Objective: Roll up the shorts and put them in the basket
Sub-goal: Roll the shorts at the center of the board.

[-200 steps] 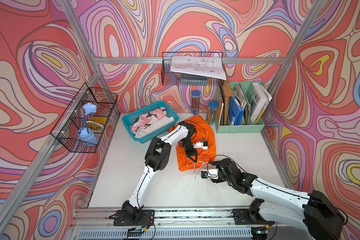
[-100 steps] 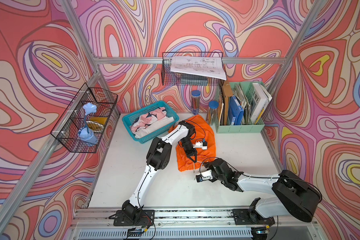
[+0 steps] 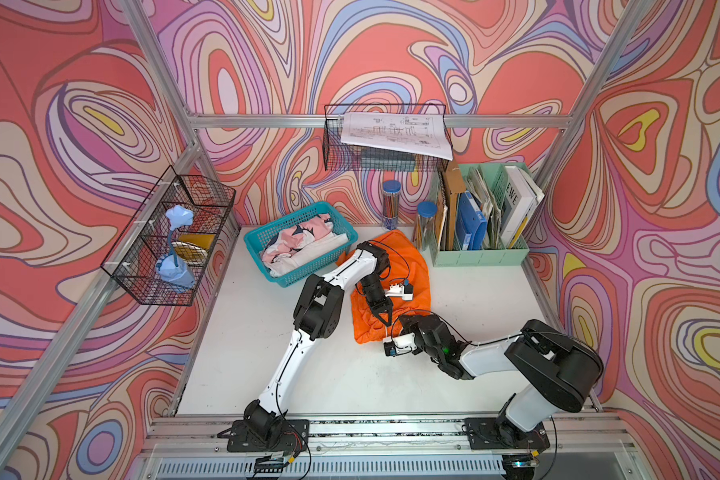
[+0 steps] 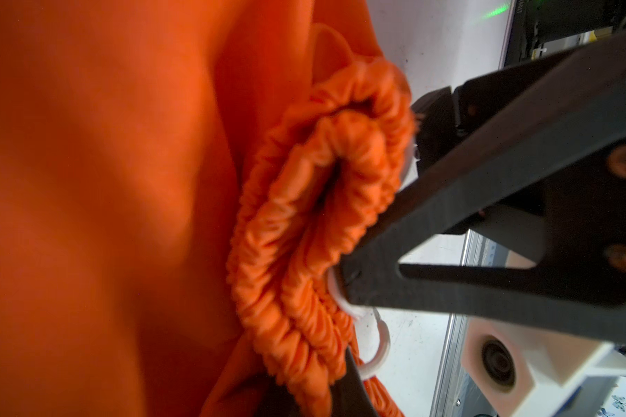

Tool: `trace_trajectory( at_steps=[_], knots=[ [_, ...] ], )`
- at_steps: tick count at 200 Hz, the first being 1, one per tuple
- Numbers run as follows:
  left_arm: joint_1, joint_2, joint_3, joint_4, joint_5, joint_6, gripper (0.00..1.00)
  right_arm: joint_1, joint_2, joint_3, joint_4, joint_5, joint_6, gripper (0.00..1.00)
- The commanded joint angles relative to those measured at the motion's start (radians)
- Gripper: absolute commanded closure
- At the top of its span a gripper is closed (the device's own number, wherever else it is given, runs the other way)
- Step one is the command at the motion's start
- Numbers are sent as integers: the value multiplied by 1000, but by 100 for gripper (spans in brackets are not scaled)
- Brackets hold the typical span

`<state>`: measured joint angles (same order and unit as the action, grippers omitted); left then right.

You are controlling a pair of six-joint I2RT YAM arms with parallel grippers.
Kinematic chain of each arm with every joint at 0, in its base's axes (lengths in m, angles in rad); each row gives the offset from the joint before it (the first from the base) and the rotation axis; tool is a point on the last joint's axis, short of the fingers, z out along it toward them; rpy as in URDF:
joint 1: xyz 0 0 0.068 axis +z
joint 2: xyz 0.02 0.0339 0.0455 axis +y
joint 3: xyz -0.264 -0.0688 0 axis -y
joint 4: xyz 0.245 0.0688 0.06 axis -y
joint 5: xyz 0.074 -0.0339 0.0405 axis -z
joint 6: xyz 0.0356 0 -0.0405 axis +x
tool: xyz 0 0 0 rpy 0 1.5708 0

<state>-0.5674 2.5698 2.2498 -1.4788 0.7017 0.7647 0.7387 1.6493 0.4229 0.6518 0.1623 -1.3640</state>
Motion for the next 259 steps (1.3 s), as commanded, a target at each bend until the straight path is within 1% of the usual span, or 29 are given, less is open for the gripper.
trace_trajectory(
  at_steps=[1,23,42,54,77,93,105,120,130,133,138,139,141,142,143,145,147,176,190,194,204,234,245,259],
  knots=[
    [4,43,6,-58,-38,27,100,-16,71,-11,-93,5,3,56],
    [4,41,4,-64,-34,37,100,-28,100,-1,-75,11,-6,56],
    [4,41,3,-67,-34,41,100,-36,116,1,-66,11,-6,64],
    [4,41,3,-69,-31,42,100,-41,116,2,-57,11,-5,74],
    [3,39,0,-71,-32,45,100,-44,116,7,-65,4,7,100],
    [3,38,-2,-70,-33,45,98,-43,99,14,-101,-10,33,100],
    [2,37,-5,-64,-42,42,90,-45,61,22,-146,-31,70,100],
    [3,25,-27,-34,-62,21,78,-45,-6,39,-232,-54,130,100],
    [3,8,-49,-10,-71,14,67,-47,-59,55,-323,-78,180,100],
    [4,3,-55,-1,-71,12,57,-48,-77,60,-353,-86,195,100],
    [4,-11,-75,17,-75,8,24,-48,-104,67,-398,-98,217,100],
    [4,-14,-79,22,-75,7,20,-48,-108,68,-406,-100,222,100],
    [4,-20,-88,30,-76,4,17,-48,-120,71,-425,-105,232,100],
    [4,-24,-93,35,-77,3,10,-48,-125,73,-433,-107,236,100],
    [4,-27,-97,41,-77,2,6,-48,-130,75,-439,-108,239,100],
    [4,-34,-103,48,-78,0,2,-48,-142,76,-454,-112,249,100],
    [4,-42,-114,58,-79,-2,2,-48,-150,77,-469,-116,258,100],
    [14,-166,-249,199,-44,-15,1,-60,-277,87,-631,-170,383,100],
    [24,-236,-321,283,-24,-23,1,-70,-314,85,-681,-199,432,100],
    [27,-256,-339,304,-20,-53,1,-72,-324,84,-692,-205,441,100],
    [32,-307,-382,354,-6,-61,1,-79,-344,79,-711,-221,466,100],
    [47,-448,-479,482,0,-97,1,-120,-368,92,-768,-307,542,100],
    [68,-503,-528,542,4,-133,1,-138,-367,108,-790,-347,564,100],
    [105,-608,-635,673,-2,-199,1,-166,-359,135,-822,-394,583,100]
  ],
)
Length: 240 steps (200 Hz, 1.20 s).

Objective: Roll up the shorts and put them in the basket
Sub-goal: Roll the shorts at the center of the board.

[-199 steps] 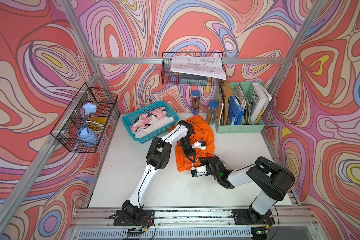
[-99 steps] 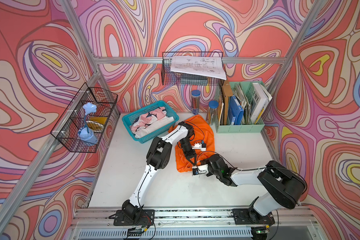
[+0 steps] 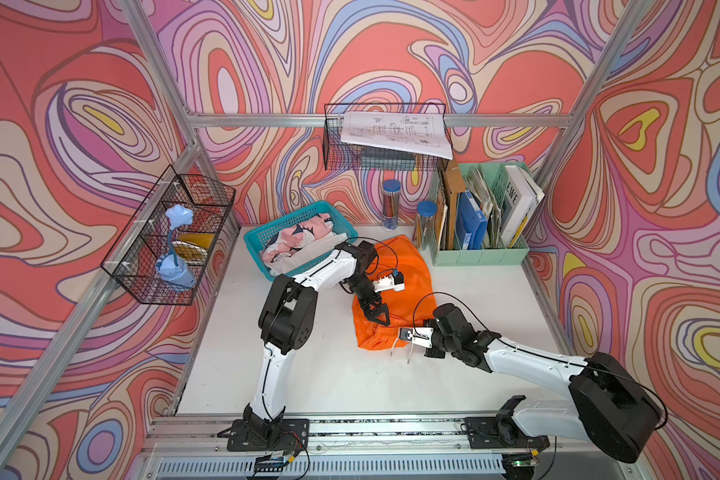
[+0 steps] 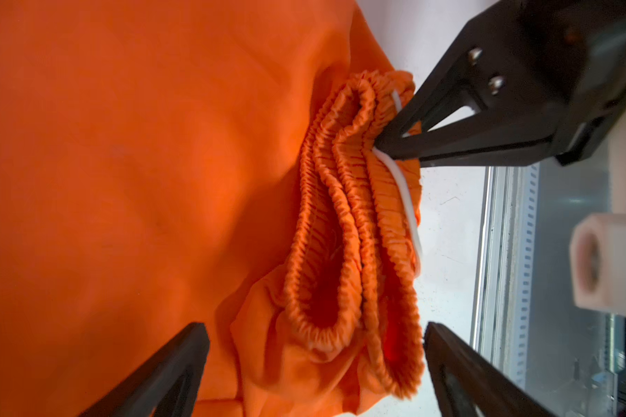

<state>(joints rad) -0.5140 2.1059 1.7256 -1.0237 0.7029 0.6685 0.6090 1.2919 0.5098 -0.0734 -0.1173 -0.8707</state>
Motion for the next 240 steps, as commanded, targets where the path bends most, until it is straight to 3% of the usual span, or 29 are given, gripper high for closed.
trace_trajectory(
  at_steps=[1,37,59,84,129,156,218,240],
  knots=[
    [54,-152,-119,229,-6,-108,2,-37,-1,50,-99,-116,92,100],
    [73,-472,-463,638,-122,-216,2,-79,77,182,-246,-214,160,100],
    [53,-596,-548,702,-194,-224,2,-118,154,298,-382,-319,206,100],
    [-48,-682,-600,696,-315,-173,1,-127,237,392,-518,-396,206,100],
    [-221,-739,-739,724,-497,-75,2,-188,434,598,-753,-557,284,100],
    [-311,-709,-819,789,-670,-21,2,-213,556,675,-834,-614,323,100],
    [-372,-626,-953,1097,-819,60,1,-248,682,760,-923,-665,363,100],
    [-380,-591,-949,1123,-812,106,2,-263,727,790,-953,-673,381,100]
  ],
)
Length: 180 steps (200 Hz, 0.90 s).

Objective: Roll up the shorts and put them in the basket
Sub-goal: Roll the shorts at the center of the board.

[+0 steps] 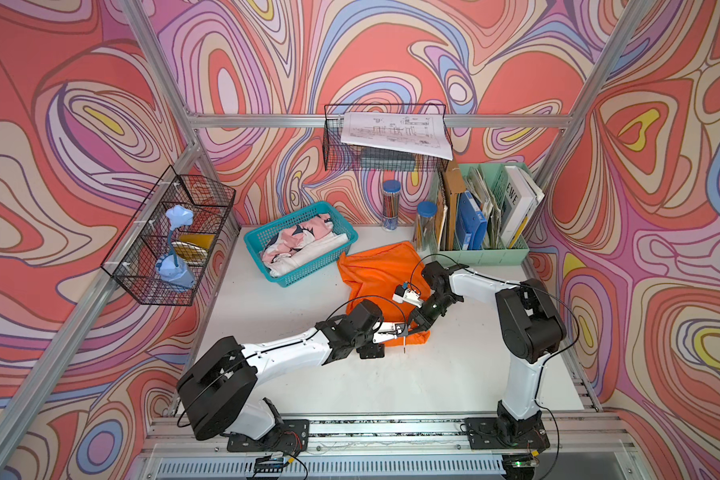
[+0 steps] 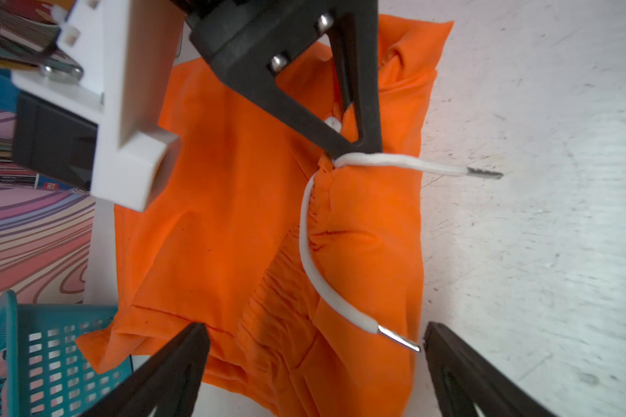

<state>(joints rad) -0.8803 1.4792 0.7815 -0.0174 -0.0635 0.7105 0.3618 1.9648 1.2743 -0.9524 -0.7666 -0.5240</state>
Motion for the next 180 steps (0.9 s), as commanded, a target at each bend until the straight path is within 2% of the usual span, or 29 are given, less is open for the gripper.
trace_trajectory(
  at_steps=[1,36,75,107,143,180],
  knots=[
    [-14,36,-4,117,-45,66,1,-18,56,28,-75,-23,35,100],
    [-59,51,-43,180,-56,72,2,-44,102,63,-113,-55,57,100],
    [-94,85,-53,158,-47,61,15,-60,109,72,-119,-61,74,100],
    [-94,123,-37,142,-61,71,13,-60,119,80,-129,-63,73,100],
    [-75,188,37,17,-42,81,15,-60,118,83,-141,-54,62,100],
    [-38,205,55,50,-40,93,15,-60,104,78,-150,-43,51,100]
  ],
)
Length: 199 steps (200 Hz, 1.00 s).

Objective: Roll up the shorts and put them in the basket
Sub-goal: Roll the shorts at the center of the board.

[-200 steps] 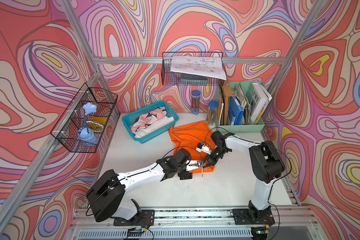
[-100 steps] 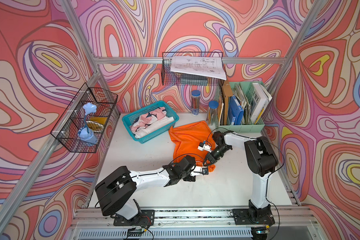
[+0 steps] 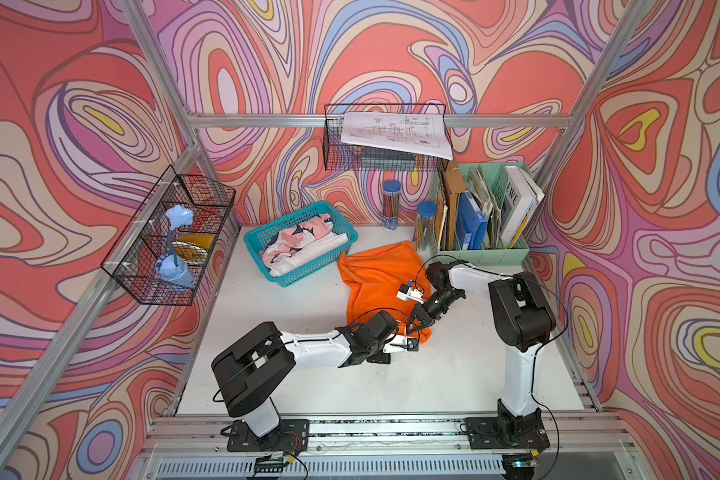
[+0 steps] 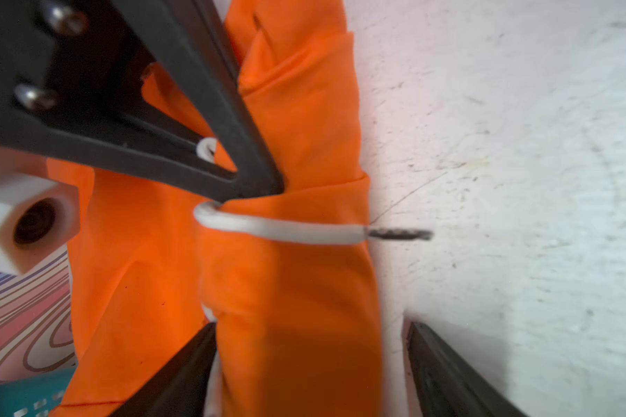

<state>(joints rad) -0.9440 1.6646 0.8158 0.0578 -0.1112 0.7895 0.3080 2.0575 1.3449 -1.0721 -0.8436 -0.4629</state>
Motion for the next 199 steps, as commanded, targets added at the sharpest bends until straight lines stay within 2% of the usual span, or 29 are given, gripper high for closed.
trace_trajectory(
  at_steps=[1,12,37,52,66,94,113,123,137,146,183,199],
  knots=[
    [26,20,20,-24,8,14,15,-6,11,8,-30,34,-11,100],
    [33,27,31,-32,18,17,18,-6,10,8,-32,34,-10,100],
    [43,56,64,-97,36,19,33,-7,15,11,-33,31,-8,100],
    [44,64,71,-134,54,15,35,-7,16,13,-35,26,-8,100],
    [44,69,73,-143,66,8,33,-7,17,14,-38,14,-13,100],
    [47,84,70,-136,45,9,20,-9,21,15,-45,10,-19,100],
    [51,95,81,-159,54,6,21,-9,23,18,-48,6,-22,100],
    [57,107,102,-200,71,-1,29,-9,23,17,-48,3,-23,100],
    [60,128,123,-229,71,-4,59,-9,24,18,-48,0,-23,100],
    [61,137,127,-239,71,-3,70,-9,22,18,-49,-4,-24,100],
    [70,160,150,-279,82,-12,76,-10,20,18,-60,-23,-41,100],
    [74,167,170,-313,102,-15,83,-9,20,18,-56,-13,-34,93]
  ],
)
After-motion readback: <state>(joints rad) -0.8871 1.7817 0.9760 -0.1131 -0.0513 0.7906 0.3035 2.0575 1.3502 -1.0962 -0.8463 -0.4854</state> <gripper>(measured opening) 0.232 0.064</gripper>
